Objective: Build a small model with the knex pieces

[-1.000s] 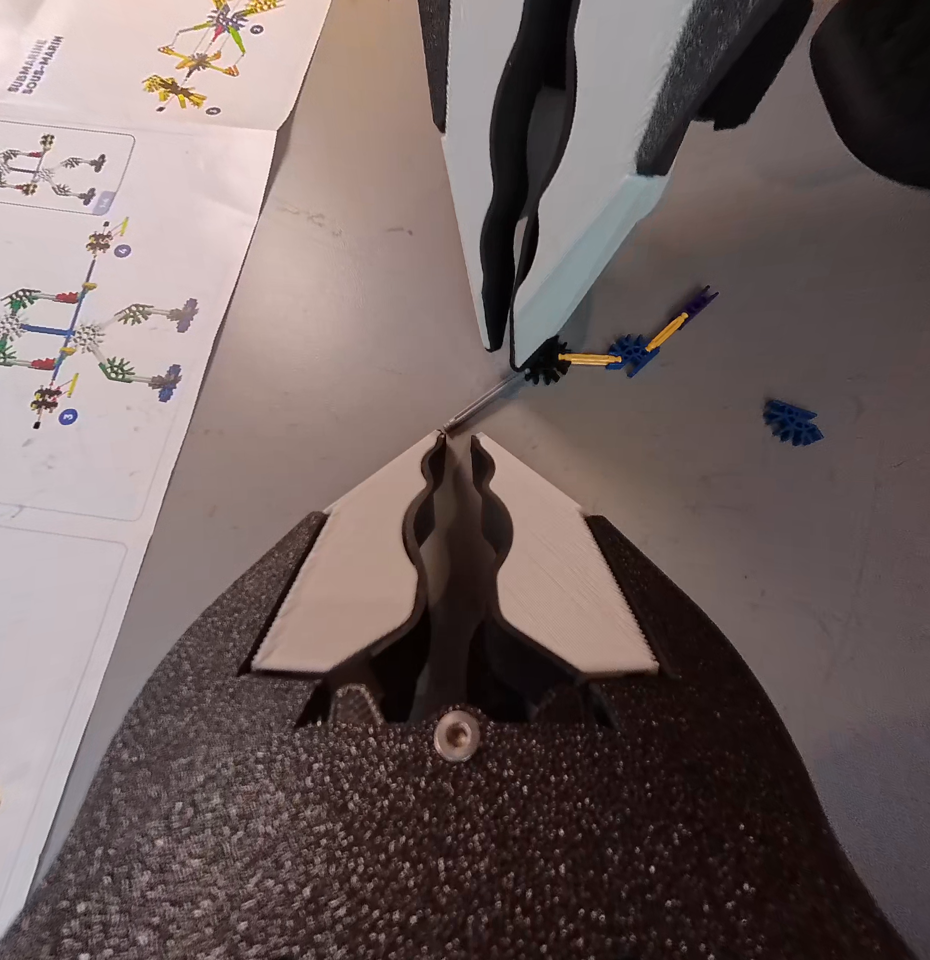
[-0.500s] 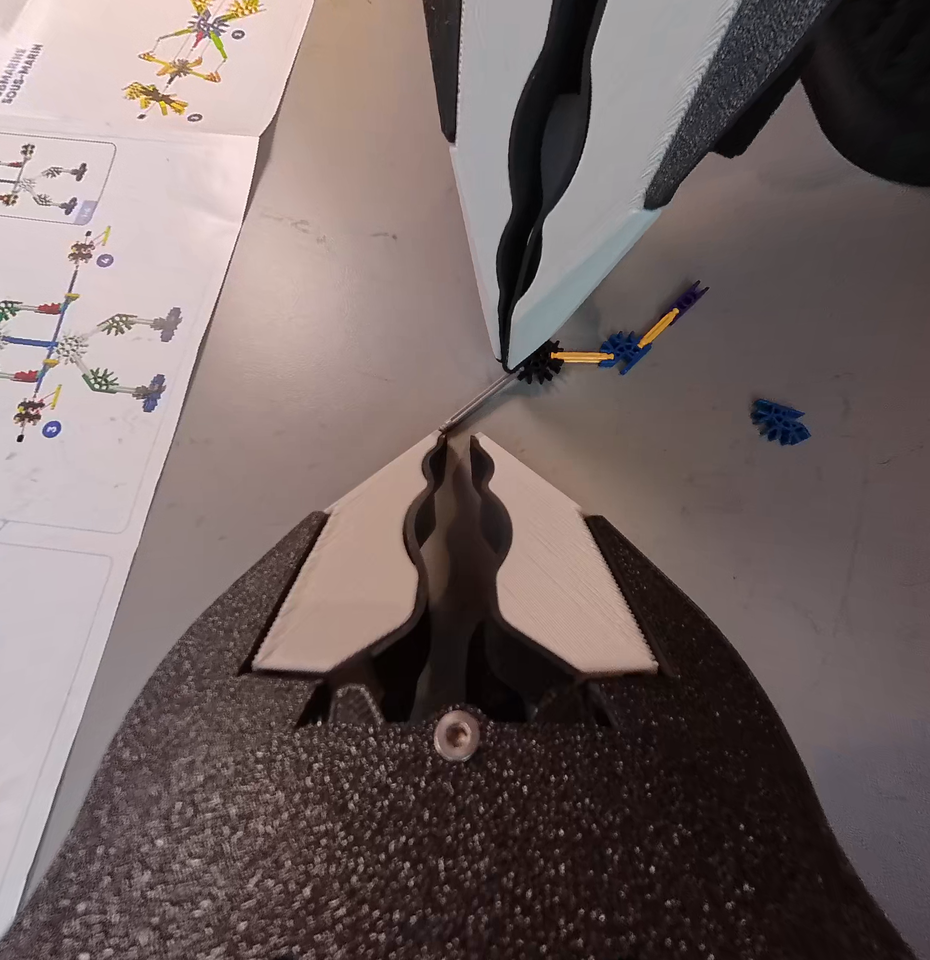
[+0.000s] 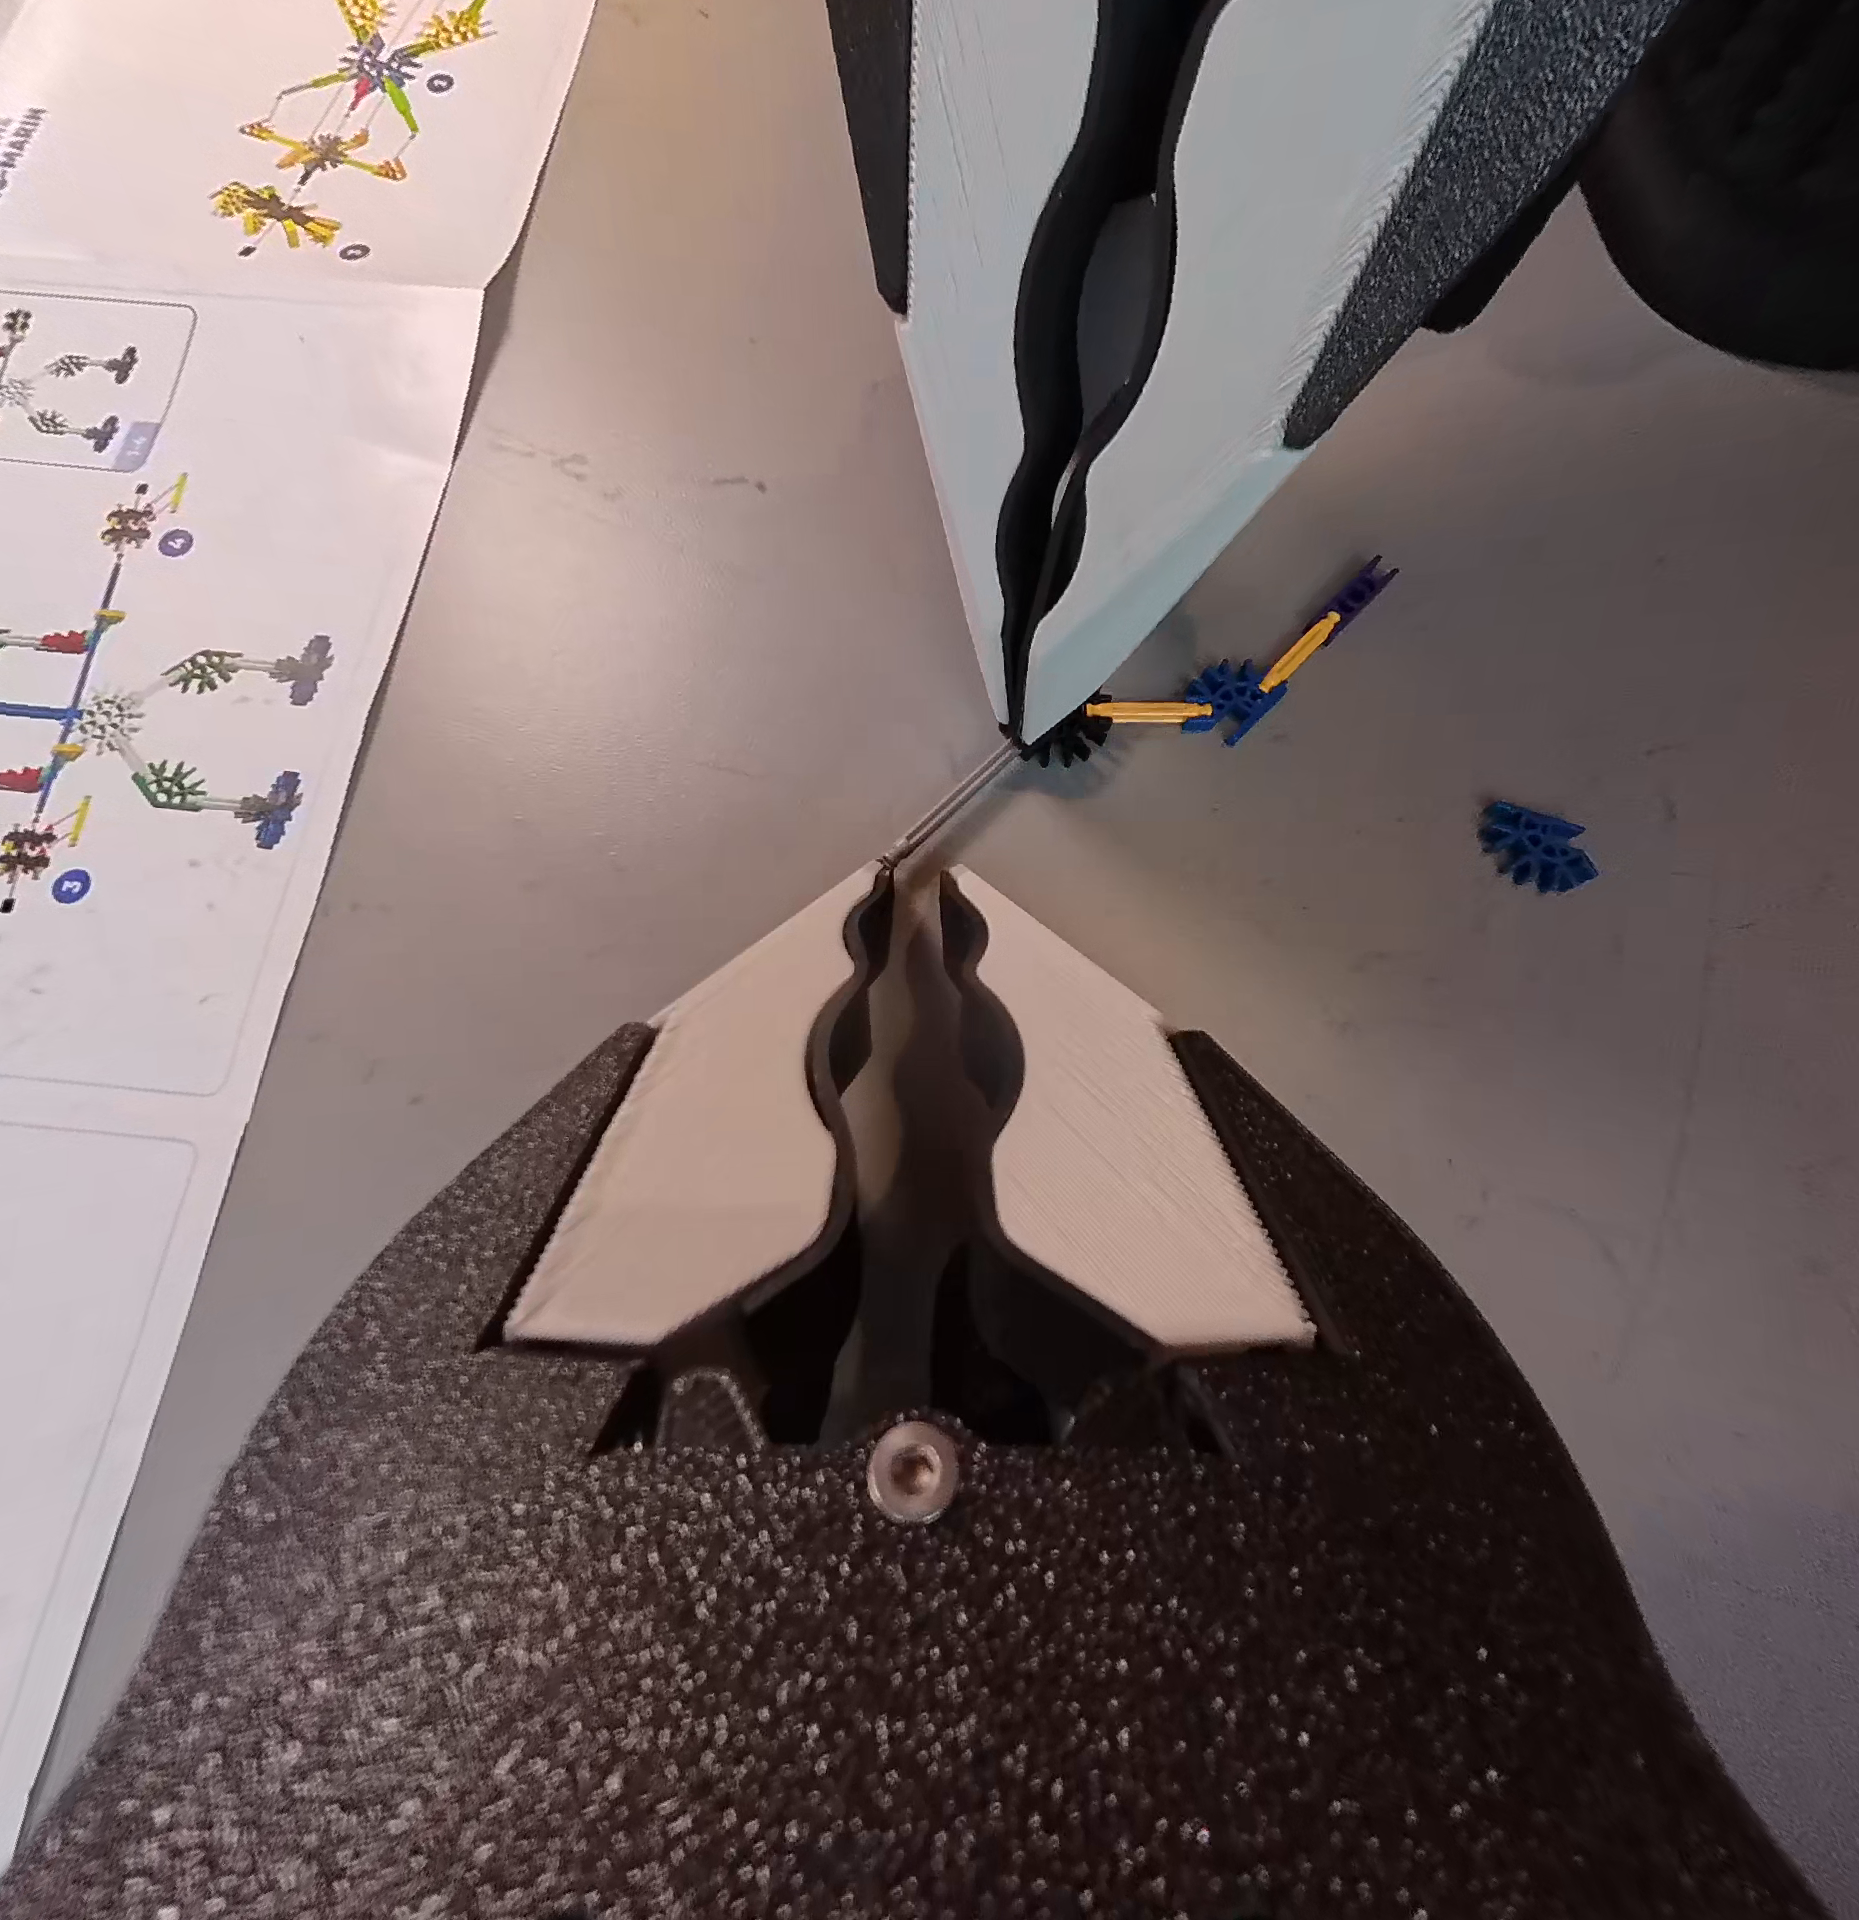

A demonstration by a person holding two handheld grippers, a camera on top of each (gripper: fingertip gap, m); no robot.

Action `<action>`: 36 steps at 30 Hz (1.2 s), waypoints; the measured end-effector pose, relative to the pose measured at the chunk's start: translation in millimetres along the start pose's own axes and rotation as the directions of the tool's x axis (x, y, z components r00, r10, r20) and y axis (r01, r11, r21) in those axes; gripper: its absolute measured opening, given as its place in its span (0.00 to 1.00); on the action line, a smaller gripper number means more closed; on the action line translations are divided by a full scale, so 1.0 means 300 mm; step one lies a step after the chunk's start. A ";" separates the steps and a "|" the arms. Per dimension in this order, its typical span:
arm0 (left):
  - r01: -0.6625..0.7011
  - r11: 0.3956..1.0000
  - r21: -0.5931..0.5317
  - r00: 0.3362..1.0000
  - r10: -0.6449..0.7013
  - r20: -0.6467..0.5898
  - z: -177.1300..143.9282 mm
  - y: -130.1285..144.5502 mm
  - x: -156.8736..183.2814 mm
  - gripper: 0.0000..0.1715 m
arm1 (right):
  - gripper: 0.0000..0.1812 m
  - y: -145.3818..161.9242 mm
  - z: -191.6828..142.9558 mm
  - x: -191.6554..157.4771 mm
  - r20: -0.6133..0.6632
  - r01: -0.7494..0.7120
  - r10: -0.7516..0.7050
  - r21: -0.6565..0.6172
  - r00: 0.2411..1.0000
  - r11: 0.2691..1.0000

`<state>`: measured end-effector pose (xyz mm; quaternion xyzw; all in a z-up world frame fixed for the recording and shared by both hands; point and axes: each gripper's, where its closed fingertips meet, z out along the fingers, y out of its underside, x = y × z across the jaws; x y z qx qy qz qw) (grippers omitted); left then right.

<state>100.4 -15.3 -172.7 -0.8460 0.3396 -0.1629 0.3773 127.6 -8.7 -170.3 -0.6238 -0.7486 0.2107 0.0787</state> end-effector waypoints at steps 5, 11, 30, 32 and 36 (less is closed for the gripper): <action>0.002 1.000 0.001 1.000 -0.002 -0.001 0.001 -0.001 0.001 0.05 | 0.00 0.004 0.003 -0.002 -0.015 0.018 -0.018 -0.037 1.000 0.999; -0.002 1.000 -0.007 1.000 0.002 0.005 0.002 -0.002 0.000 0.05 | 0.00 0.005 0.005 -0.004 0.031 -0.004 0.007 -0.089 0.999 0.996; 0.045 0.999 -0.027 0.999 -0.045 0.014 0.021 -0.016 -0.009 0.05 | 0.00 -0.005 0.015 -0.006 0.019 -0.002 0.006 -0.214 1.000 0.977; 0.025 0.999 -0.031 0.999 -0.024 0.025 0.021 -0.015 -0.009 0.05 | 0.00 -0.005 0.013 -0.006 0.002 -0.001 0.001 -0.178 1.000 0.984; 0.016 1.000 -0.025 1.000 -0.015 0.027 0.020 -0.013 -0.007 0.03 | 0.02 -0.033 -0.017 0.008 -0.002 -0.080 0.080 0.012 0.997 0.997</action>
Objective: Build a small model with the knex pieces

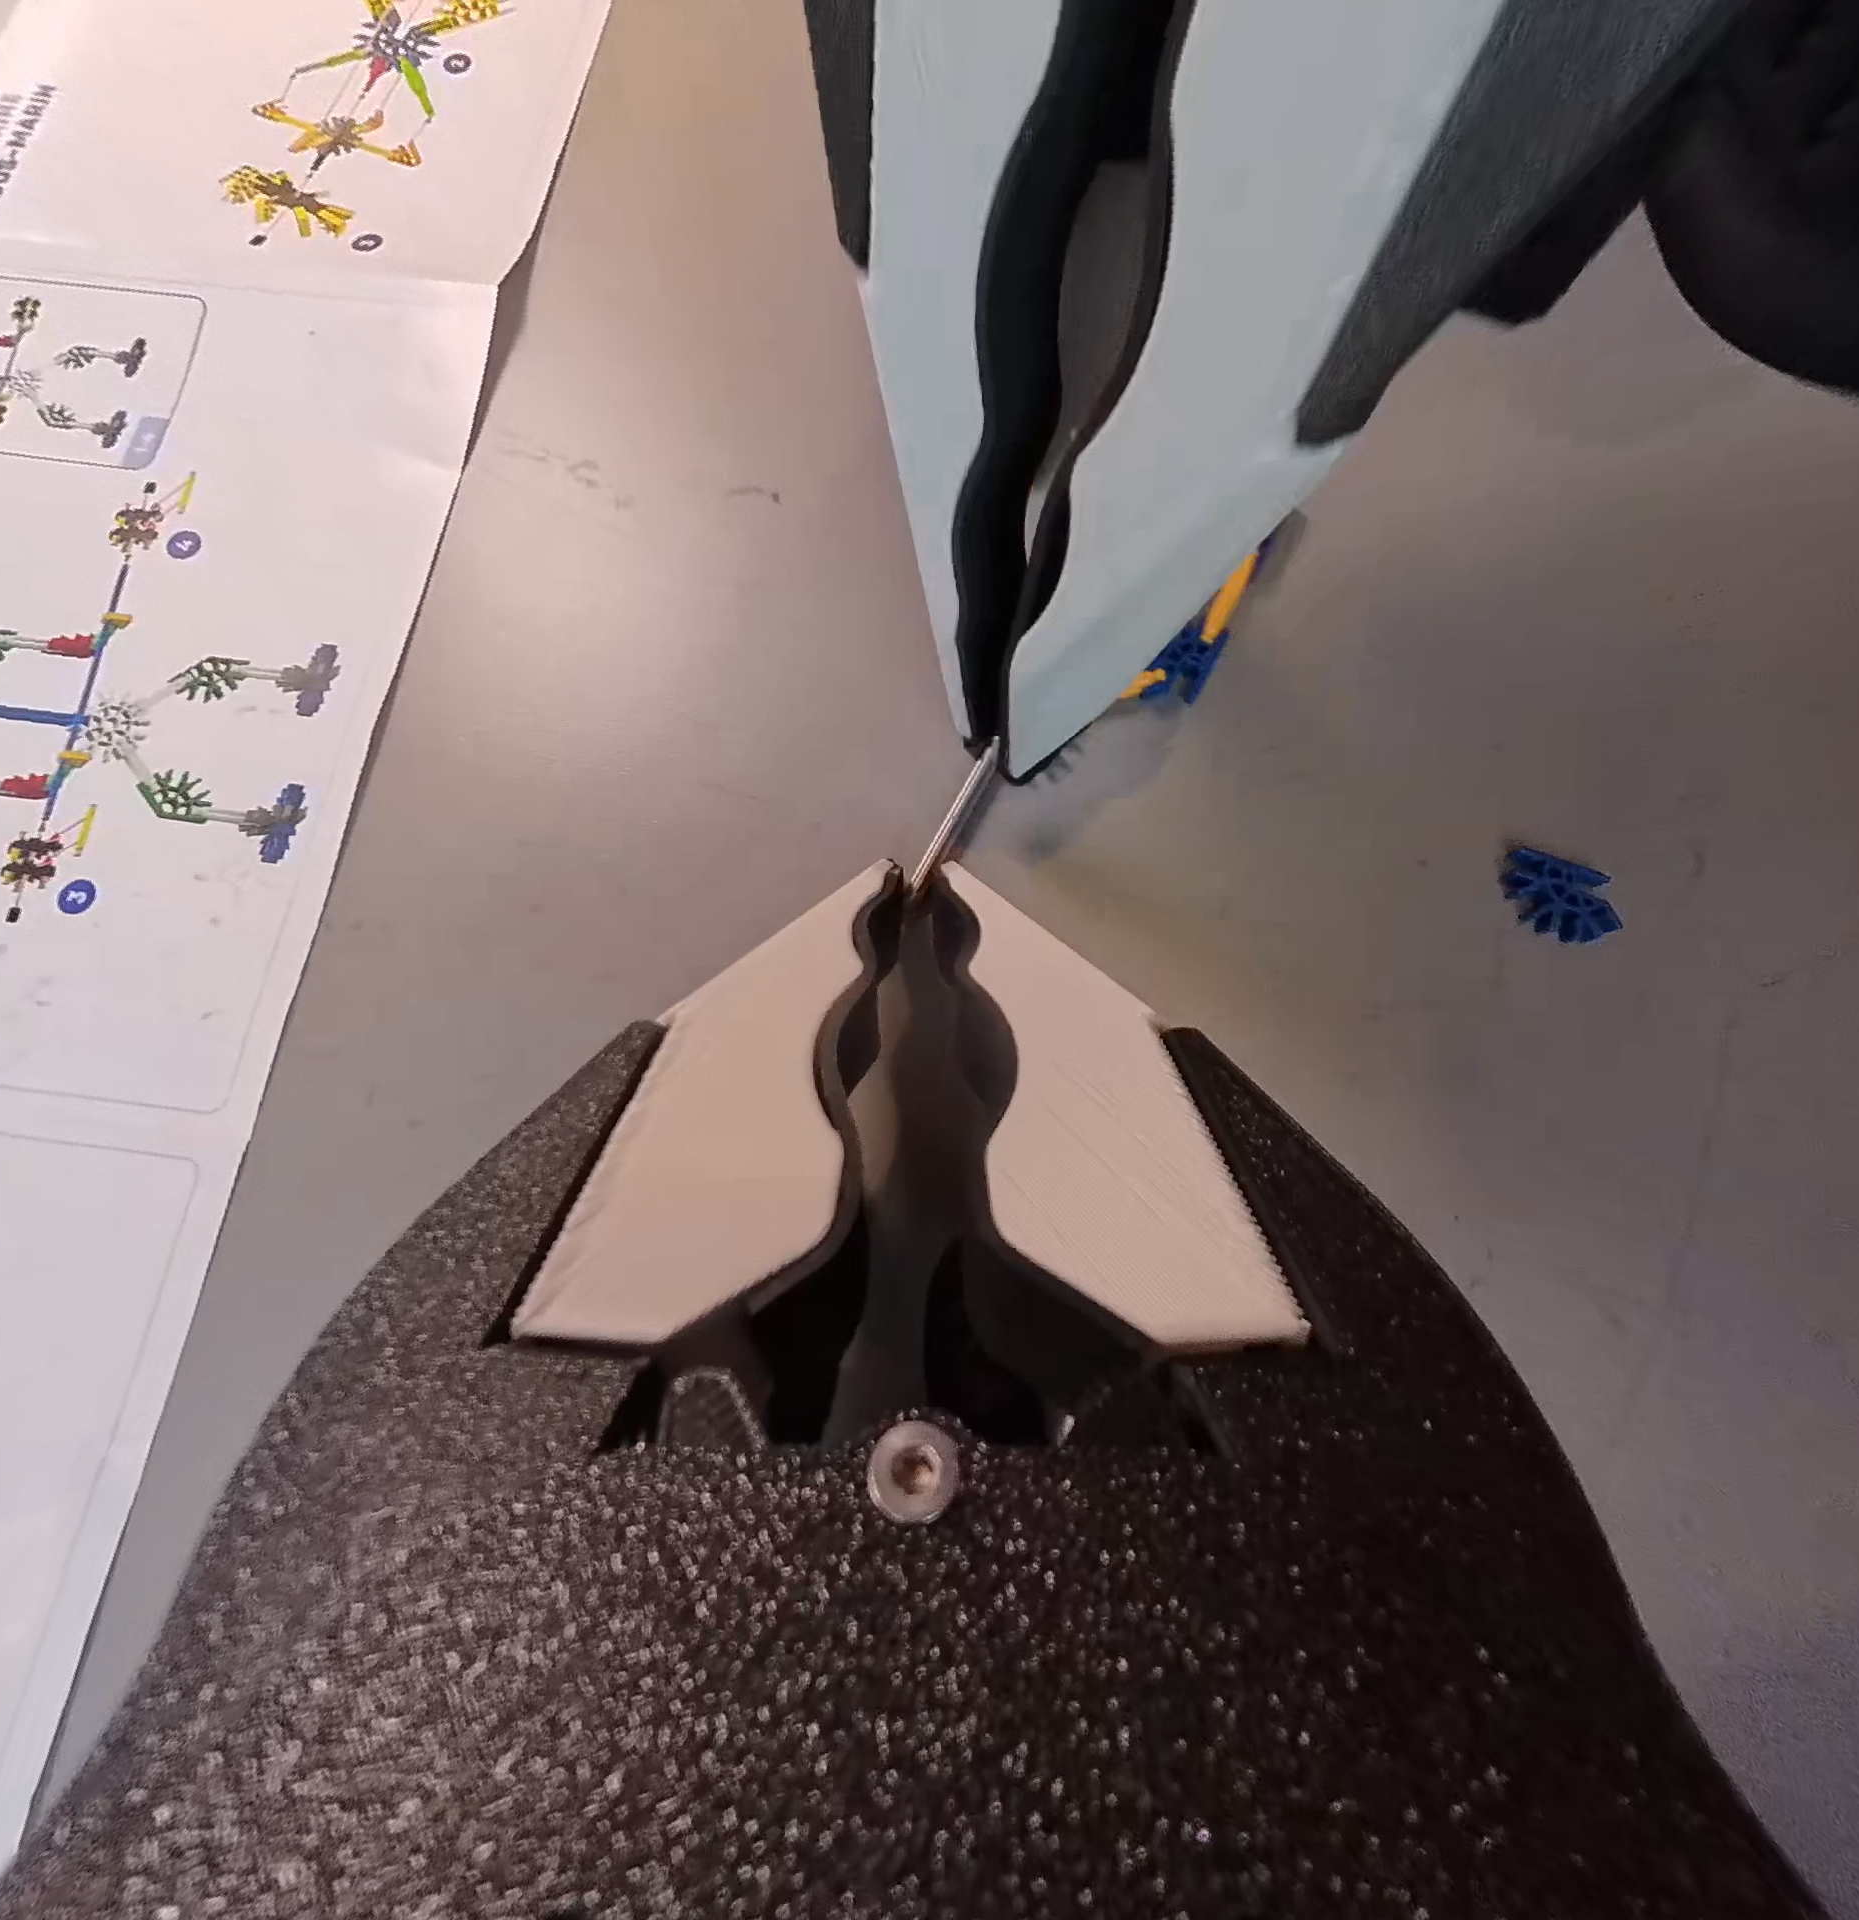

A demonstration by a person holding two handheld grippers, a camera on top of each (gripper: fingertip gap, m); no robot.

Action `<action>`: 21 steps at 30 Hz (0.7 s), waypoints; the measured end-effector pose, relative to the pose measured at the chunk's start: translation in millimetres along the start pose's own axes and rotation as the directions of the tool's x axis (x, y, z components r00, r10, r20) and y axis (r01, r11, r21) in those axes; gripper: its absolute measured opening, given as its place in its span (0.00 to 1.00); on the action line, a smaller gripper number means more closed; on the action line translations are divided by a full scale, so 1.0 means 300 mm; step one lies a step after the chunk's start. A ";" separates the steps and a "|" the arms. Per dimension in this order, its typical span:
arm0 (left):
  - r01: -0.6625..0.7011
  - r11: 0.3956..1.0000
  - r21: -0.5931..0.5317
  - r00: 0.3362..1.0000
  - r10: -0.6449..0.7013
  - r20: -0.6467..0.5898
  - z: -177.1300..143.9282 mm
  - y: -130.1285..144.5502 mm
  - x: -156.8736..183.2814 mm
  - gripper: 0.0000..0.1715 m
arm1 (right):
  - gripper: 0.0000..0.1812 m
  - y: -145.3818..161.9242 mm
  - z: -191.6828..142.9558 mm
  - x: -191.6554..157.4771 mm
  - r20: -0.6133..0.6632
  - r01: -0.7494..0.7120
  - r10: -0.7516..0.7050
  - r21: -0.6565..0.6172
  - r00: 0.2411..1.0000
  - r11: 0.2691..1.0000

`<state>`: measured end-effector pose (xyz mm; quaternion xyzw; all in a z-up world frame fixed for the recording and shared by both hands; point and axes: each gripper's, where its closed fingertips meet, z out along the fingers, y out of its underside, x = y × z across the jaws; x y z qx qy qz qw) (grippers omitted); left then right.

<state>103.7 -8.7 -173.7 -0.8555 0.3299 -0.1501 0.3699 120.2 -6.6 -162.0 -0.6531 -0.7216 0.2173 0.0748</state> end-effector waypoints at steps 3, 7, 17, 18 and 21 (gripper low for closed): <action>-0.003 1.000 0.000 1.000 0.003 -0.004 0.000 0.000 0.002 0.03 | 0.06 -0.019 -0.065 0.021 0.039 -0.099 0.094 0.167 0.995 0.981; 0.004 1.000 -0.003 1.000 -0.004 -0.011 -0.001 -0.001 0.003 0.03 | 0.03 0.045 -0.086 0.056 -0.011 -0.097 0.101 0.222 0.995 0.970; -0.003 1.000 0.001 1.000 0.003 -0.028 -0.010 0.006 0.018 0.03 | 0.08 0.095 -0.080 0.072 -0.104 0.081 -0.064 0.165 0.993 0.983; -0.011 1.000 0.003 1.000 0.011 -0.028 -0.010 0.008 0.018 0.03 | 0.12 0.105 -0.089 0.081 -0.119 0.120 -0.103 0.146 0.988 0.982; -0.047 0.999 0.003 0.998 0.047 -0.041 -0.014 0.011 0.022 0.02 | 0.30 0.169 -0.096 0.094 -0.099 0.199 -0.194 0.040 0.976 0.979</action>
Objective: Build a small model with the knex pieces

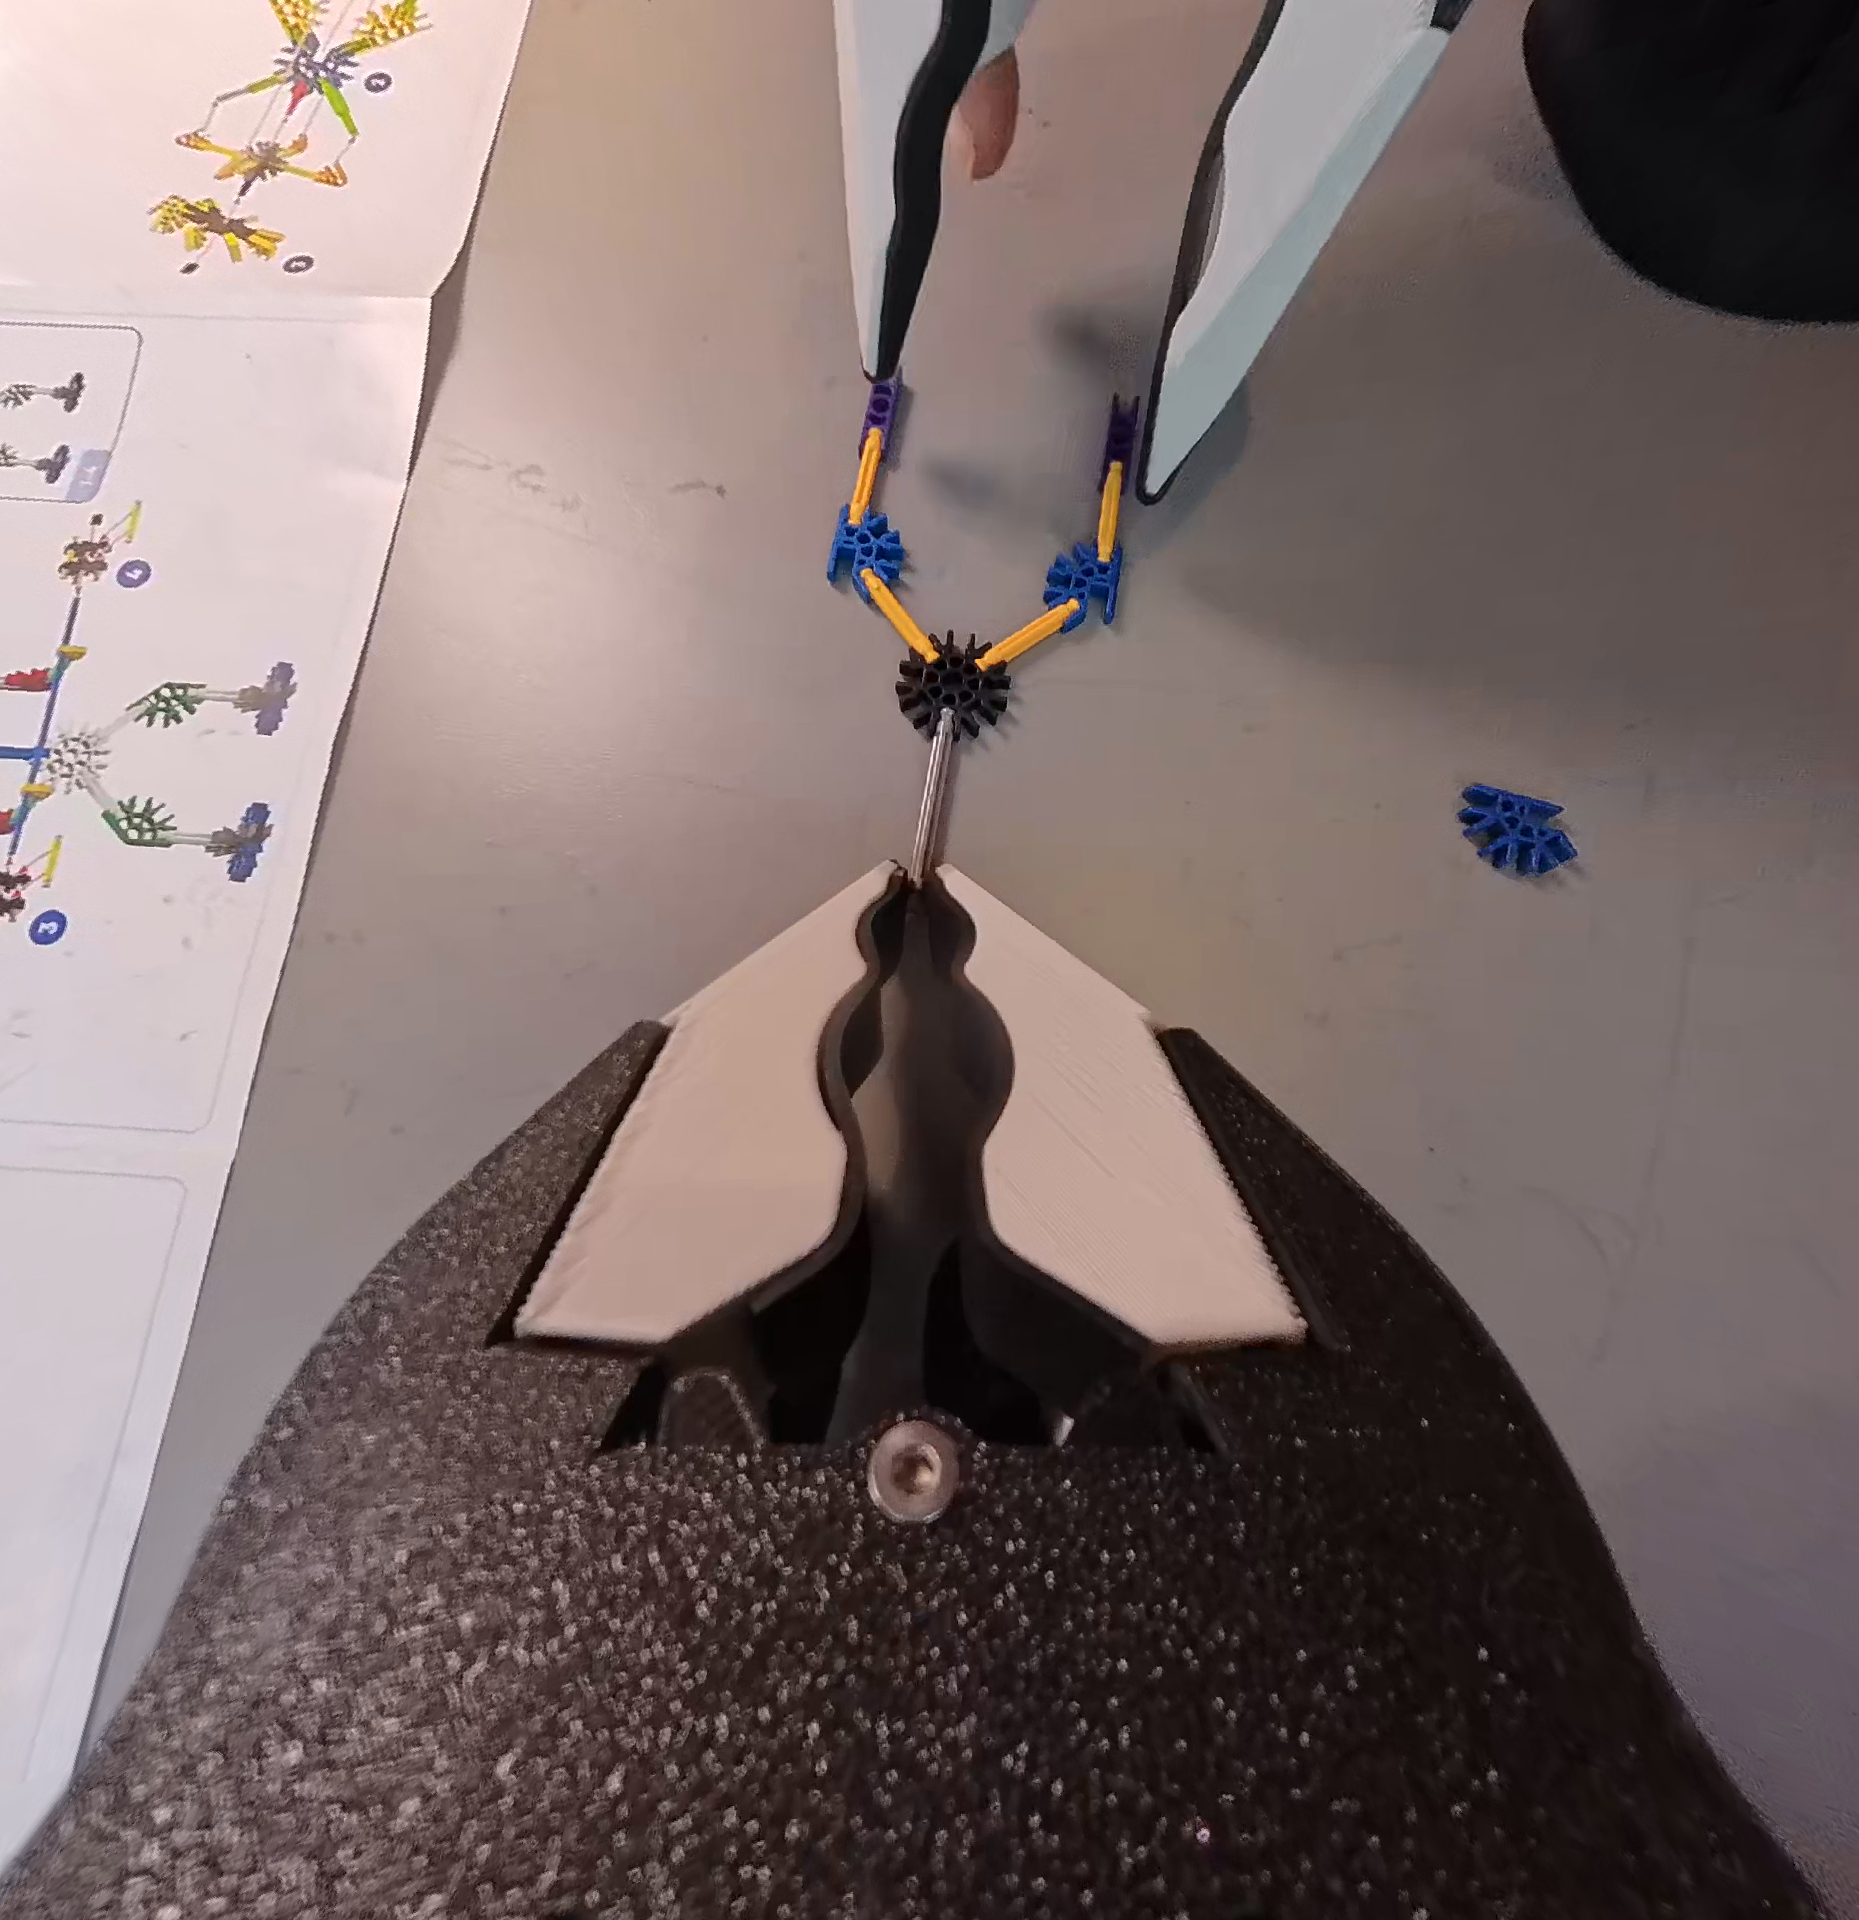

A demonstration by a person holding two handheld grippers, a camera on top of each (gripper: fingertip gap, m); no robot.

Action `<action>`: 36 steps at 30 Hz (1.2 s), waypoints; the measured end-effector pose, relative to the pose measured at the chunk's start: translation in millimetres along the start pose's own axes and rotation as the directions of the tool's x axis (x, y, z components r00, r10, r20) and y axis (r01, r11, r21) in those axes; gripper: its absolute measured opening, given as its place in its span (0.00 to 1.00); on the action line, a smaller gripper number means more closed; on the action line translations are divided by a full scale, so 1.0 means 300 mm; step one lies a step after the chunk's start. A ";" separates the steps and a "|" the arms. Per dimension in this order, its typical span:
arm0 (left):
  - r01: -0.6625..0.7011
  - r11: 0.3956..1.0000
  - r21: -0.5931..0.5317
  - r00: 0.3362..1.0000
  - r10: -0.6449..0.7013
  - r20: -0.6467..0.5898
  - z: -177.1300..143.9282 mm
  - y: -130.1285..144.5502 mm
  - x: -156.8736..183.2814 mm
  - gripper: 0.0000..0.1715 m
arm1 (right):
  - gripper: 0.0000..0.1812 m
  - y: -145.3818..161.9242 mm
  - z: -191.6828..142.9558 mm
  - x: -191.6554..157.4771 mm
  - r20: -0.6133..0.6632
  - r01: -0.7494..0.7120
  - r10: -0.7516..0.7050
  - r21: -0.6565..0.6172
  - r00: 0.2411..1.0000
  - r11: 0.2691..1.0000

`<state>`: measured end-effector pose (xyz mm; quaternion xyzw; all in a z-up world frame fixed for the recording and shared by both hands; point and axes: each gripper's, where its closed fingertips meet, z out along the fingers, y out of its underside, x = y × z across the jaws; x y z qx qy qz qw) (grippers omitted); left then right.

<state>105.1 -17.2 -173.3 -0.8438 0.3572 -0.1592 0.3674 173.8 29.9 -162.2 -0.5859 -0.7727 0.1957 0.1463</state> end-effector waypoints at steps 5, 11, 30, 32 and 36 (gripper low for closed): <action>-0.018 1.000 0.006 1.000 0.018 -0.014 -0.010 0.009 0.007 0.02 | 0.26 -0.009 -0.019 -0.078 0.100 0.044 -0.048 0.051 0.994 0.998; -0.096 0.995 0.018 0.994 0.097 -0.056 -0.020 0.018 0.028 0.02 | 0.23 -0.050 0.009 -0.355 0.260 0.174 -0.204 0.135 0.944 0.975; -0.123 0.990 0.070 0.986 0.114 0.117 -0.101 0.002 -0.087 0.07 | 0.31 0.052 0.017 -0.141 0.032 0.018 -0.019 0.035 0.999 0.999; -0.104 0.991 0.089 0.991 0.095 0.096 -0.115 -0.008 -0.061 0.07 | 0.25 0.059 0.012 -0.137 0.005 -0.020 0.020 0.031 1.000 0.999; -0.087 0.992 0.088 0.995 0.091 -0.037 -0.129 -0.013 0.063 0.07 | 0.16 0.058 0.010 -0.123 -0.067 -0.224 0.227 0.050 0.972 0.973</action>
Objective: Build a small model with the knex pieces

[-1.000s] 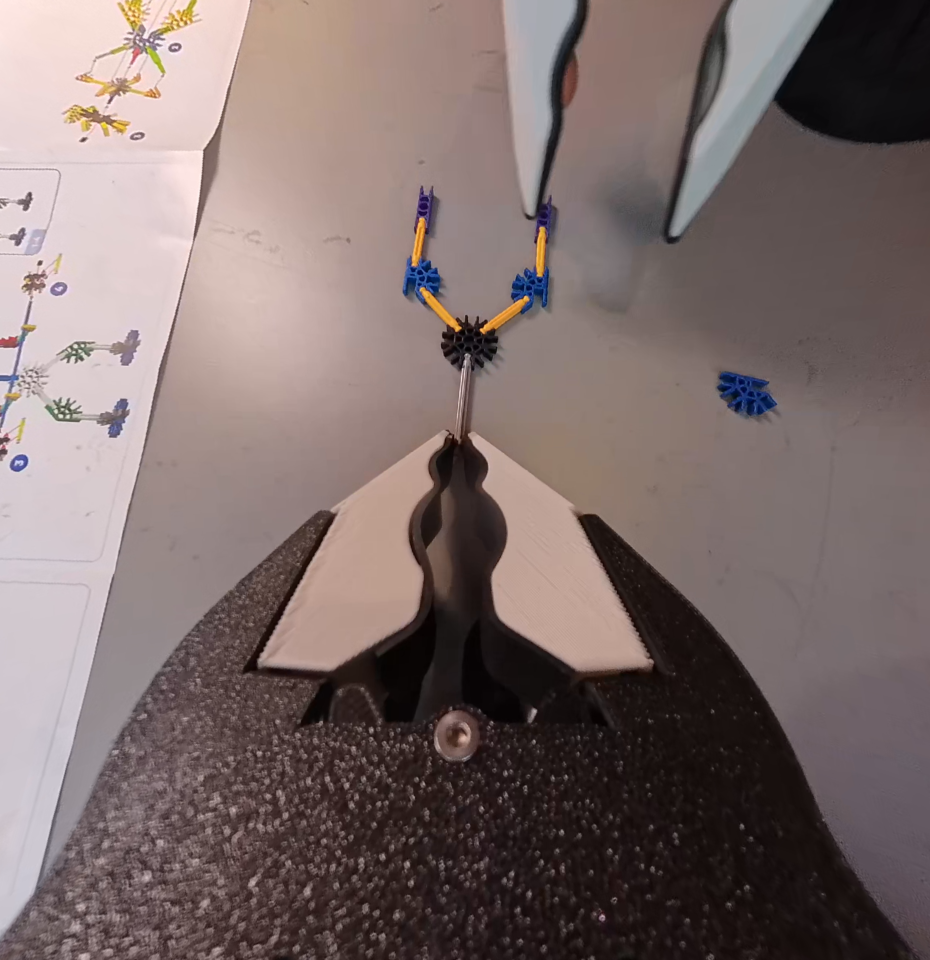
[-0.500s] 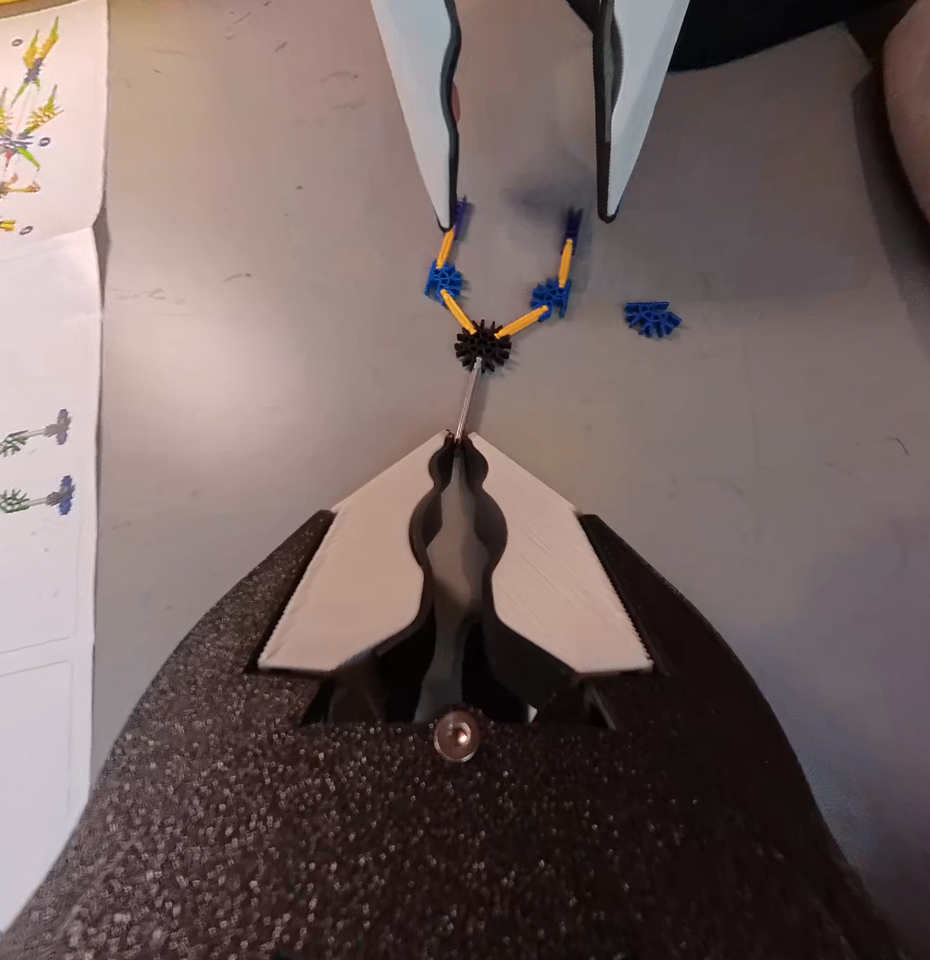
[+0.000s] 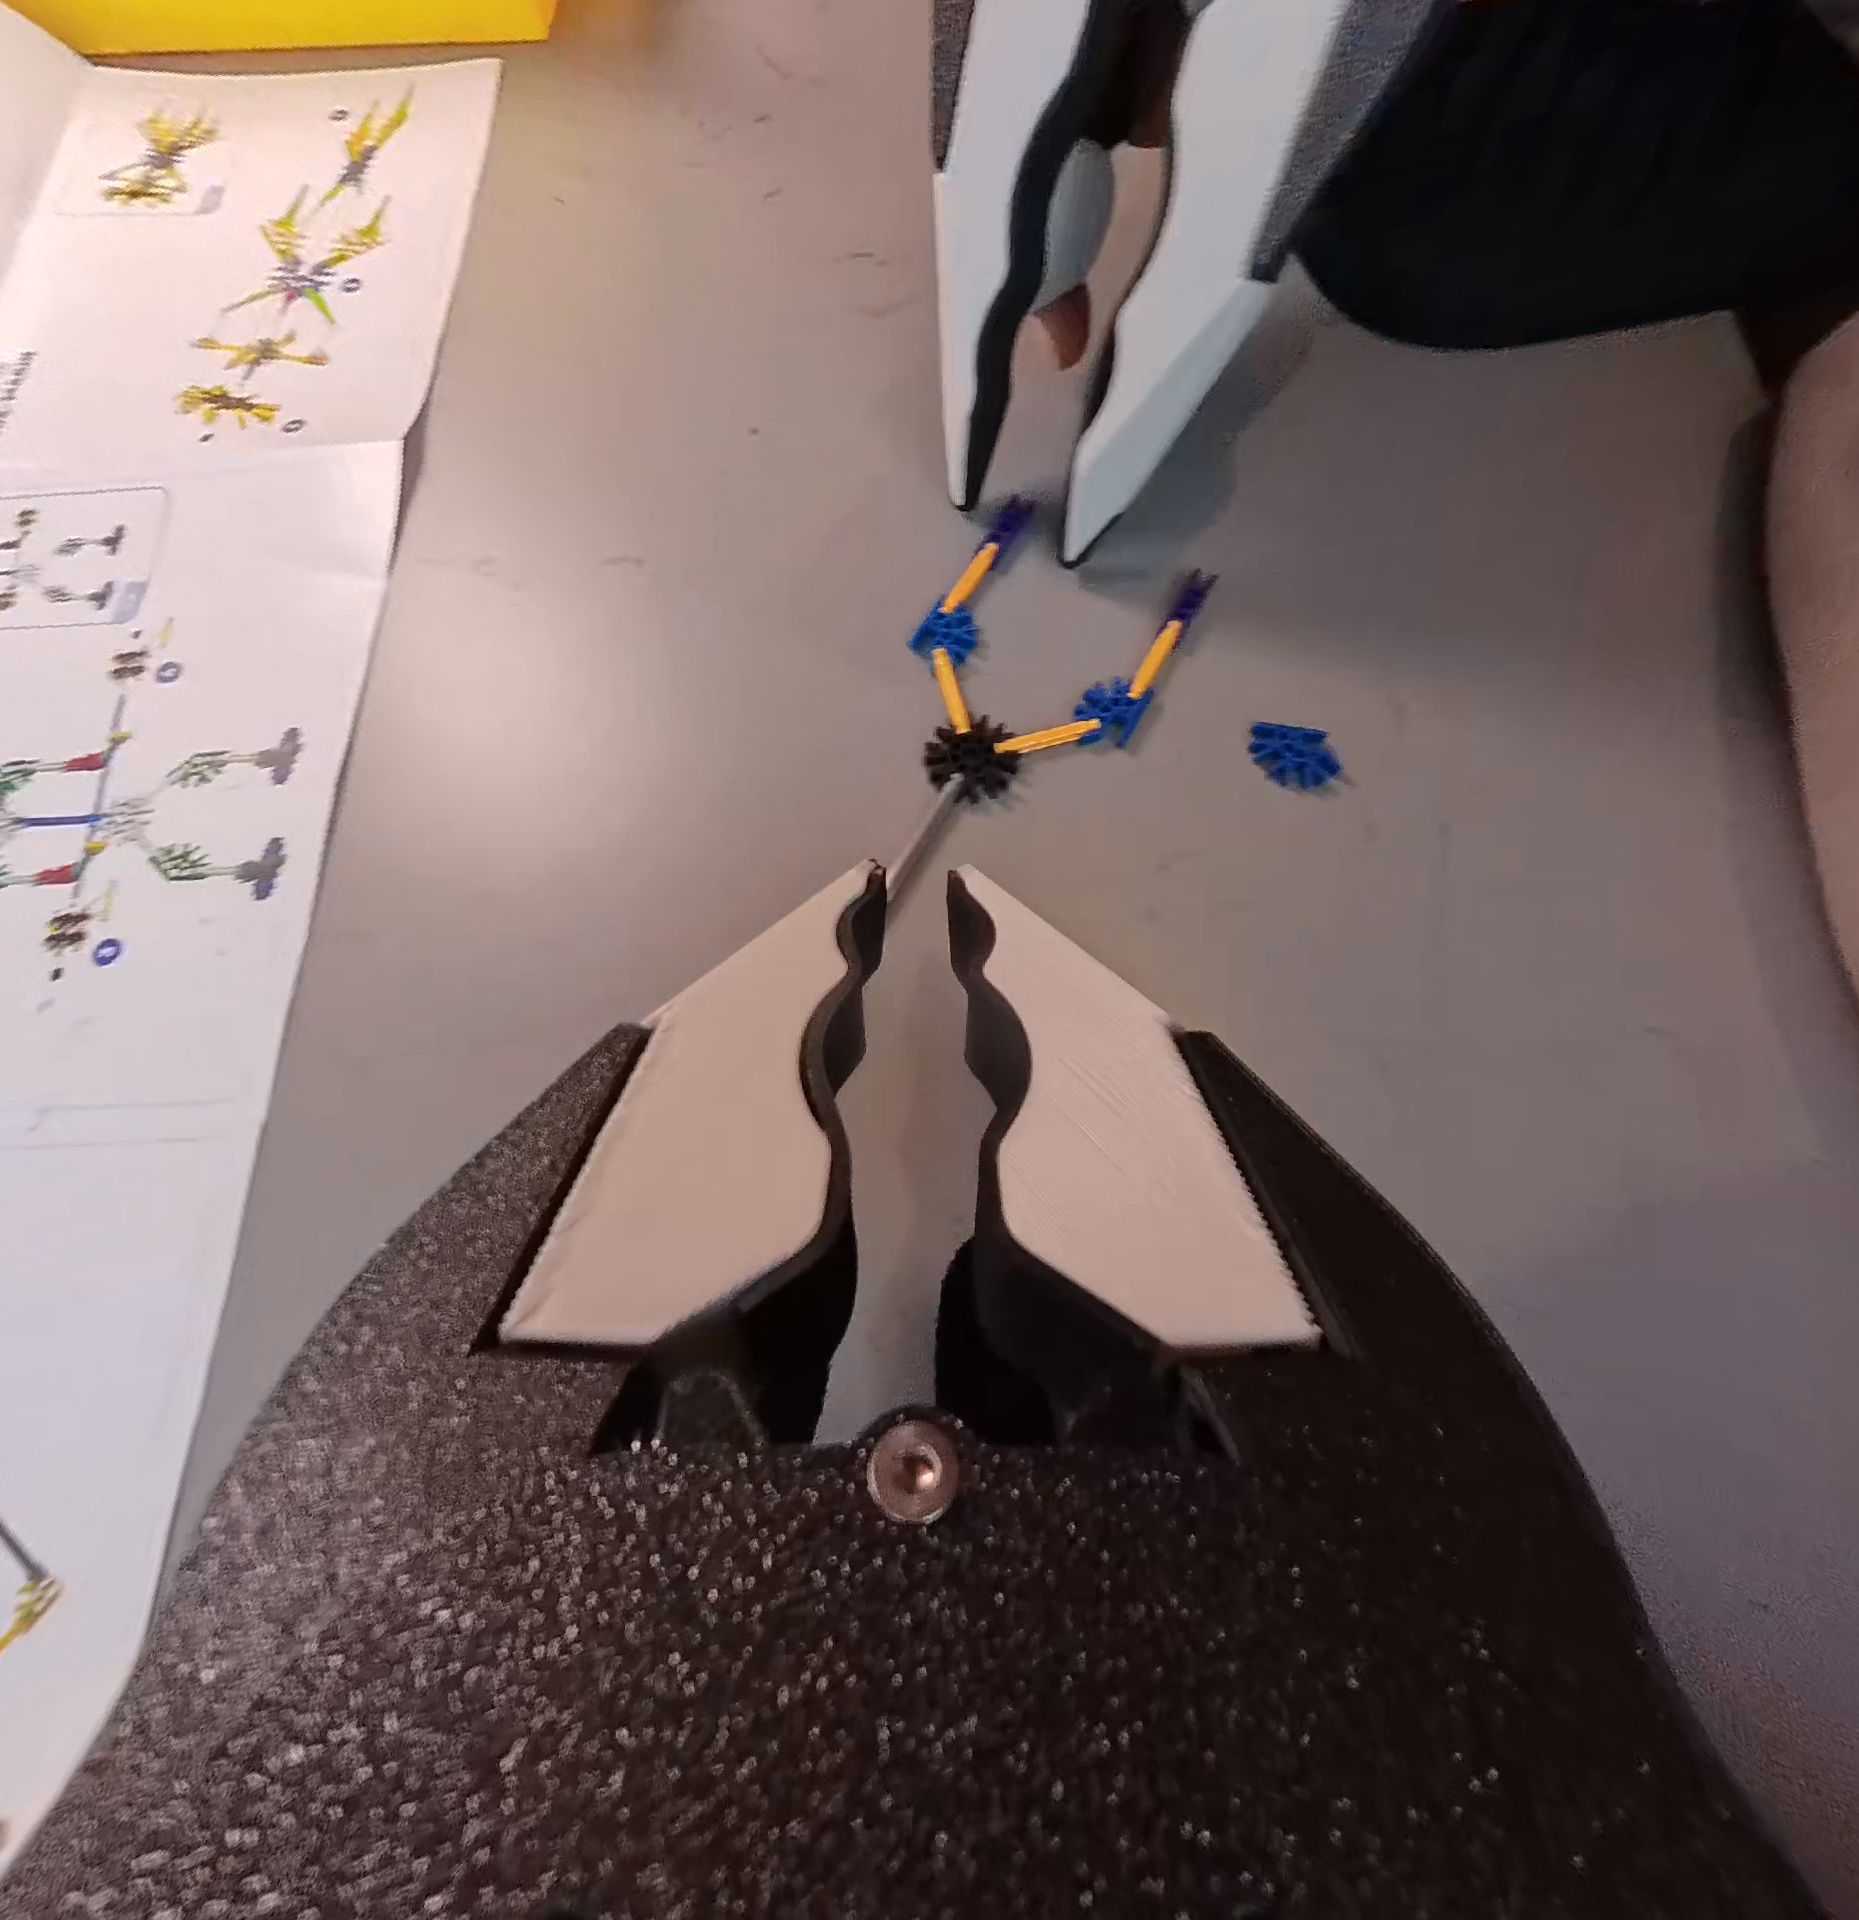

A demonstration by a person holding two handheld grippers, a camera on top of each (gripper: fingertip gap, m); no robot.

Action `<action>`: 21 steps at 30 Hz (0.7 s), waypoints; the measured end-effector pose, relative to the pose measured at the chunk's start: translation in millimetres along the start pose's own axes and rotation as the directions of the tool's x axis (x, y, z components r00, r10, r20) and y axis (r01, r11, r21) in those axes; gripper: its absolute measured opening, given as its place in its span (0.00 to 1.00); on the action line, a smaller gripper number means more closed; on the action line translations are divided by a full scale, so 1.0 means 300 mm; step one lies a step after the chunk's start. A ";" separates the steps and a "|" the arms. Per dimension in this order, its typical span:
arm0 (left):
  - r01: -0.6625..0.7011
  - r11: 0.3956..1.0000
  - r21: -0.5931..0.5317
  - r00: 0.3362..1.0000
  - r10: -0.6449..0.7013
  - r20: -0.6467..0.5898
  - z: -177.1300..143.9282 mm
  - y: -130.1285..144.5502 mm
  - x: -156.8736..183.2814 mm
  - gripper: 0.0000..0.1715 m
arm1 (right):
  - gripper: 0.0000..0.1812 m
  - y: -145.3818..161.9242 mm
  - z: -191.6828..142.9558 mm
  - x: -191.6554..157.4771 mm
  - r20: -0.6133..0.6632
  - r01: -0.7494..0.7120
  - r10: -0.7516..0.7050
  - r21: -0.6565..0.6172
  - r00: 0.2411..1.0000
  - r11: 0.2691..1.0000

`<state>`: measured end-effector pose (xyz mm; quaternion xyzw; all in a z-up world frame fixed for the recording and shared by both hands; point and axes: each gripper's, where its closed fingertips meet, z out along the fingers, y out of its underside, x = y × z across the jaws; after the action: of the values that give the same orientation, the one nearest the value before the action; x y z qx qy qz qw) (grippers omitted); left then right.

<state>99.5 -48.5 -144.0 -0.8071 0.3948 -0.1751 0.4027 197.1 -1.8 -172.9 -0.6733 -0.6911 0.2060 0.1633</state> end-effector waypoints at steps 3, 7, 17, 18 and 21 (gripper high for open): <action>-0.020 1.000 -0.004 0.996 0.020 -0.088 0.024 -0.029 0.099 0.07 | 0.09 0.001 -0.001 0.011 -0.063 -0.167 0.169 0.029 0.984 0.985; -0.044 0.999 -0.016 0.987 0.040 -0.158 0.088 -0.053 0.202 0.14 | 0.03 0.011 -0.004 0.002 -0.138 -0.267 0.278 0.090 0.951 0.959; -0.131 0.989 -0.074 0.973 0.114 -0.203 0.168 -0.025 0.306 0.19 | 0.12 0.025 -0.020 -0.084 -0.095 -0.354 0.366 0.120 0.926 0.927; -0.132 0.988 -0.075 0.971 0.114 -0.208 0.168 -0.023 0.308 0.18 | 0.12 0.024 -0.026 -0.077 -0.102 -0.346 0.359 0.125 0.928 0.930; -0.132 0.988 -0.075 0.968 0.112 -0.226 0.165 -0.020 0.315 0.14 | 0.12 -0.007 -0.051 -0.058 -0.076 -0.327 0.344 0.171 0.936 0.929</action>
<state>191.4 -94.5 -173.1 -0.7740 0.4933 -0.2209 0.3299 203.8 -18.2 -157.7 -0.7766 -0.5380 0.2485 0.2137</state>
